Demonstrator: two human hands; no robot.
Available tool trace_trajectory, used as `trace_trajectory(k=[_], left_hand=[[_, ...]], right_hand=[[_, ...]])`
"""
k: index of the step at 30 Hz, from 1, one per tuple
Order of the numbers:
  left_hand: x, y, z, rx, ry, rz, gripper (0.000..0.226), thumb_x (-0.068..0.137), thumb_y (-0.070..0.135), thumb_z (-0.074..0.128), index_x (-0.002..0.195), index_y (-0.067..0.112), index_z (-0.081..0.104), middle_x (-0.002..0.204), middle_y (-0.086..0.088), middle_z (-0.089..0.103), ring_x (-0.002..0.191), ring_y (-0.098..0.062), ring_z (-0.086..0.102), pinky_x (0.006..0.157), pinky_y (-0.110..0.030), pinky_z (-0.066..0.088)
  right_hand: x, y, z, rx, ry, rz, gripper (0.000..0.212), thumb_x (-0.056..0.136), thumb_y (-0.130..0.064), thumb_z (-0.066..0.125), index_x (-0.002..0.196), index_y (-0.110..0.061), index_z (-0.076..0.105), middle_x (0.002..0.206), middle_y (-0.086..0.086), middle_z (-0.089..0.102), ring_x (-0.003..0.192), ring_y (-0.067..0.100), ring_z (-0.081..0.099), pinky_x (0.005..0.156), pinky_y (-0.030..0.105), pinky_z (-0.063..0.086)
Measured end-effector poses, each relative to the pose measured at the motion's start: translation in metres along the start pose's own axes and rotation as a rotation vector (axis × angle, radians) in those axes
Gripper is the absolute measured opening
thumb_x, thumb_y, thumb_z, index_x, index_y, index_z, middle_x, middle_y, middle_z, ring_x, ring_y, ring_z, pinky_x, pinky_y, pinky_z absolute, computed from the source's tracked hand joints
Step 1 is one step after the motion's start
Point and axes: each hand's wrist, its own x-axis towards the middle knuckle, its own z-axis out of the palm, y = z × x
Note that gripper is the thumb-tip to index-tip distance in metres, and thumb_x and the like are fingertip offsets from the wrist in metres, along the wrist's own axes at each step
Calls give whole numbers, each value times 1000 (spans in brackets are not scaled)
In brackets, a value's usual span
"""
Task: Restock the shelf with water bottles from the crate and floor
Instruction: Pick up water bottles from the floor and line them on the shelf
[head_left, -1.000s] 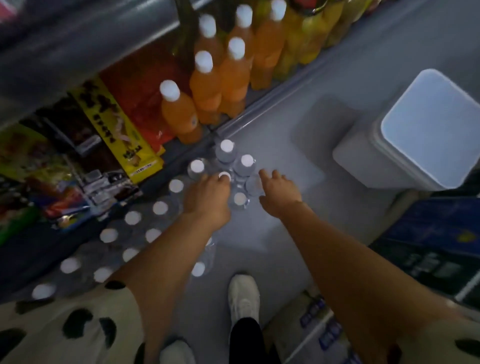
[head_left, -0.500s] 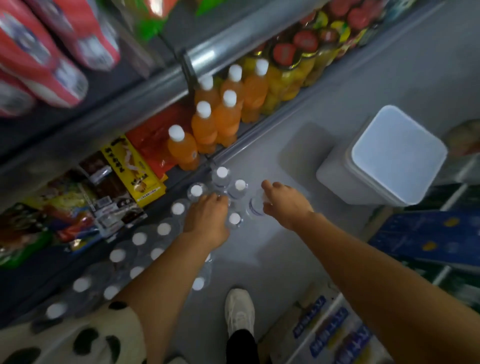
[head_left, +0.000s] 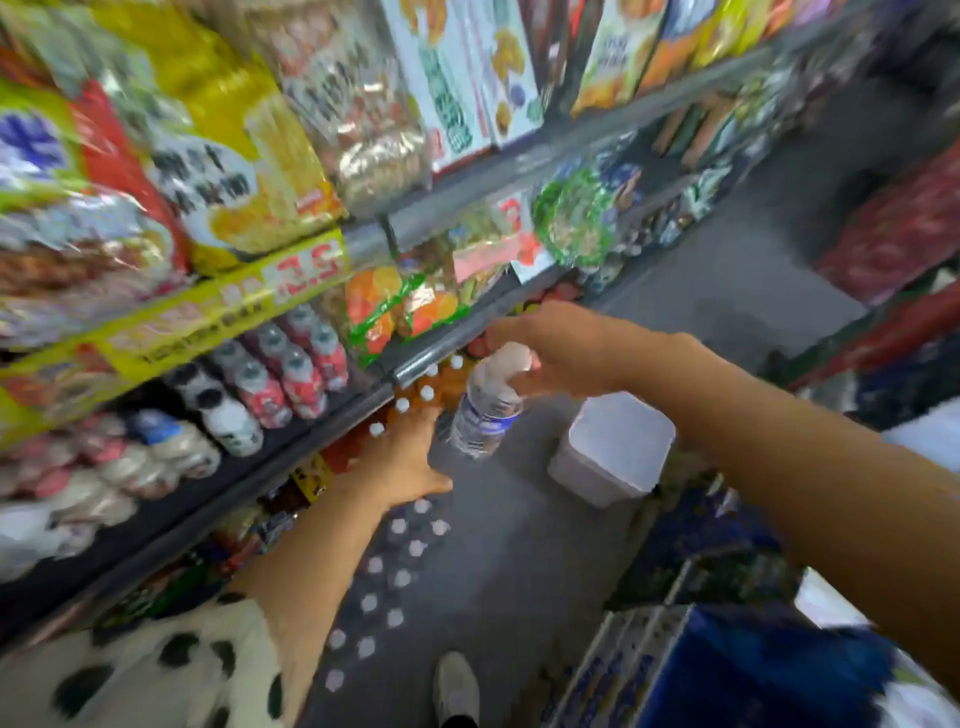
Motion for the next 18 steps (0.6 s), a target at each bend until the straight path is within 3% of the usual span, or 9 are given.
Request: trace_trajectory(k=[2, 4, 7, 9, 11, 13, 16, 18], left_hand=[[-28, 29, -40, -39, 26, 65, 87, 63, 28, 87, 136, 18, 41, 129, 10, 47, 123, -9, 45, 100, -18, 35], [-57, 56, -75, -90, -1, 94, 70, 67, 17, 86, 124, 20, 47, 118, 13, 51, 114, -5, 50, 89, -10, 34], [-94, 81, -114, -171, -47, 124, 56, 63, 15, 88, 108, 29, 59, 108, 10, 69, 102, -7, 64, 88, -22, 48], [-118, 92, -138, -205, -37, 131, 45, 62, 12, 88, 97, 28, 65, 91, 10, 74, 86, -1, 68, 82, -26, 53], [-142, 106, -162, -201, 2, 144, 44, 62, 11, 89, 99, 23, 67, 89, 10, 74, 79, 4, 67, 78, -25, 54], [-165, 120, -186, -195, 54, 156, 42, 62, 15, 89, 99, 19, 69, 88, 9, 74, 73, 6, 66, 72, -21, 54], [-193, 136, -225, -143, 149, 175, 45, 55, 35, 87, 95, 26, 70, 89, 10, 74, 82, -3, 69, 82, -37, 57], [-206, 145, -252, -117, 202, 191, 45, 55, 36, 88, 95, 28, 70, 91, 11, 74, 85, -5, 69, 86, -41, 56]], right_hand=[[-25, -32, -56, -17, 54, -40, 36, 83, -20, 68, 118, -13, 60, 78, -4, 55, 72, 12, 44, 67, 27, 36], [-48, -64, -106, -2, 107, -93, 30, 82, -12, 69, 111, -8, 63, 69, -18, 43, 63, 1, 39, 61, 18, 31], [-76, -109, -162, 0, 125, -147, 22, 83, -9, 67, 104, -12, 62, 75, -17, 51, 64, 0, 50, 59, 7, 35], [-90, -134, -189, -7, 132, -178, 20, 83, -9, 67, 100, -17, 61, 82, -6, 58, 66, 8, 50, 61, 13, 39], [-102, -156, -213, -34, 162, -197, 21, 83, -10, 66, 102, -18, 61, 85, -1, 61, 70, 13, 52, 63, 21, 41], [-112, -180, -235, -59, 183, -207, 22, 83, -10, 65, 102, -21, 60, 85, -2, 61, 69, 10, 52, 63, 18, 41], [-123, -213, -269, -87, 255, -181, 23, 84, -14, 62, 95, -32, 54, 80, -14, 57, 68, 1, 52, 58, 9, 38], [-126, -233, -293, -97, 341, -183, 20, 85, -18, 63, 91, -35, 55, 78, -8, 60, 66, 6, 53, 58, 17, 41]])
